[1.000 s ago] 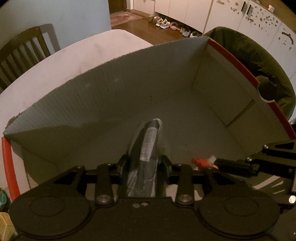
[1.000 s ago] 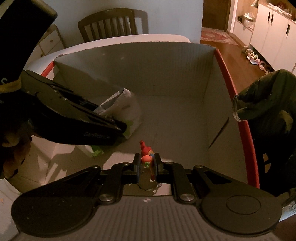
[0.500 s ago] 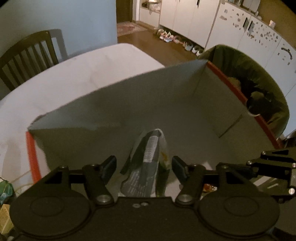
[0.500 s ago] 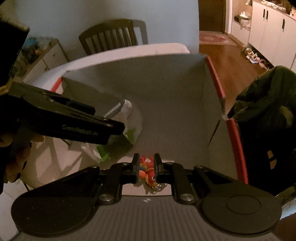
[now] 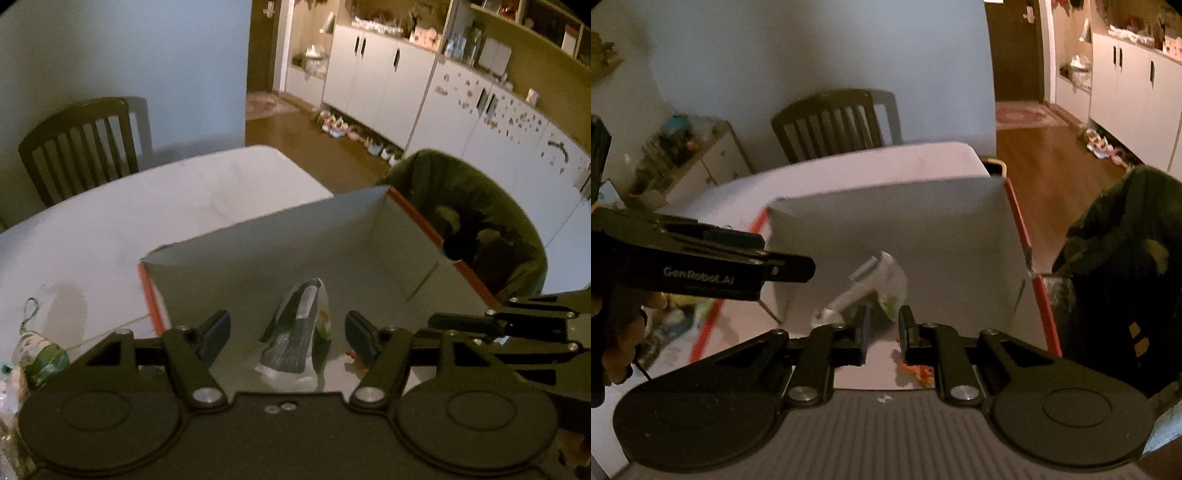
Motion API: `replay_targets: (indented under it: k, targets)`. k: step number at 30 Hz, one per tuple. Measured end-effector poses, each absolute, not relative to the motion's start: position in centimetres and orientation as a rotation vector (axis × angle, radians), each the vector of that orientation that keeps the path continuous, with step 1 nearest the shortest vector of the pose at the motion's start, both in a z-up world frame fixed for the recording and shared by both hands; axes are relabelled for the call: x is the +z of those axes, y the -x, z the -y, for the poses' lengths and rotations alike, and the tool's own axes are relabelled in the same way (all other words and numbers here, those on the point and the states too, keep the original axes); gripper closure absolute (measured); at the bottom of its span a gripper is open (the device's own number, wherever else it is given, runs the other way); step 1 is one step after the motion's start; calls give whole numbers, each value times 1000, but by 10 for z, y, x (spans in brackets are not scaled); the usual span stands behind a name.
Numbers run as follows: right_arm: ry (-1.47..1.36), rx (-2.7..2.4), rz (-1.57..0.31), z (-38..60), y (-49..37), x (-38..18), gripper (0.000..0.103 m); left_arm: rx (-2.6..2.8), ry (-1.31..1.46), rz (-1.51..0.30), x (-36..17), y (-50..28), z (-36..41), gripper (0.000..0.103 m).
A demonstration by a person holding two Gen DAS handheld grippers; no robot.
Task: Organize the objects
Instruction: 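Lower both grippers into the box and open them to release the items, then move both grippers back from the box to the pile on the table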
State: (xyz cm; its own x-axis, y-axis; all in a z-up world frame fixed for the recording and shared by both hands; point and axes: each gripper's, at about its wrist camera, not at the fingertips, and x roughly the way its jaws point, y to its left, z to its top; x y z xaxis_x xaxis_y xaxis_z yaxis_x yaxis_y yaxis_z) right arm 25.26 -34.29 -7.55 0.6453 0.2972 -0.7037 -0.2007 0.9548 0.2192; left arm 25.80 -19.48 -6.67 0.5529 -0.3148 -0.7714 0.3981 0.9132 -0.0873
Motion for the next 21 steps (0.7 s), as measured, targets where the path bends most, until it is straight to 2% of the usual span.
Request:
replay_targets:
  k: [5, 9, 15, 17, 18, 19, 21]
  targets:
    - [-107, 294, -773, 325, -241, -59, 86, -420, -83, -829, -47, -235, 175, 30]
    - [-100, 311, -742, 307, -232, -49, 76, -407, -42, -788, -34, -218, 149, 29]
    - [-89, 335, -730, 273, -221, -41, 73, -363, -16, -744, -23, -195, 101, 26]
    - [-84, 341, -724, 258, -217, -39, 66, -349, -12, -732, -21, -189, 85, 24]
    - [-86, 342, -720, 251, -215, -38, 56, -343, -12, -726, -20, -186, 76, 23]
    - [-86, 343, -713, 243, -212, -37, 51, -338, -13, -721, -19, -183, 68, 22]
    - [-85, 353, -710, 229, -207, -36, 51, -331, -12, -713, -17, -176, 54, 20]
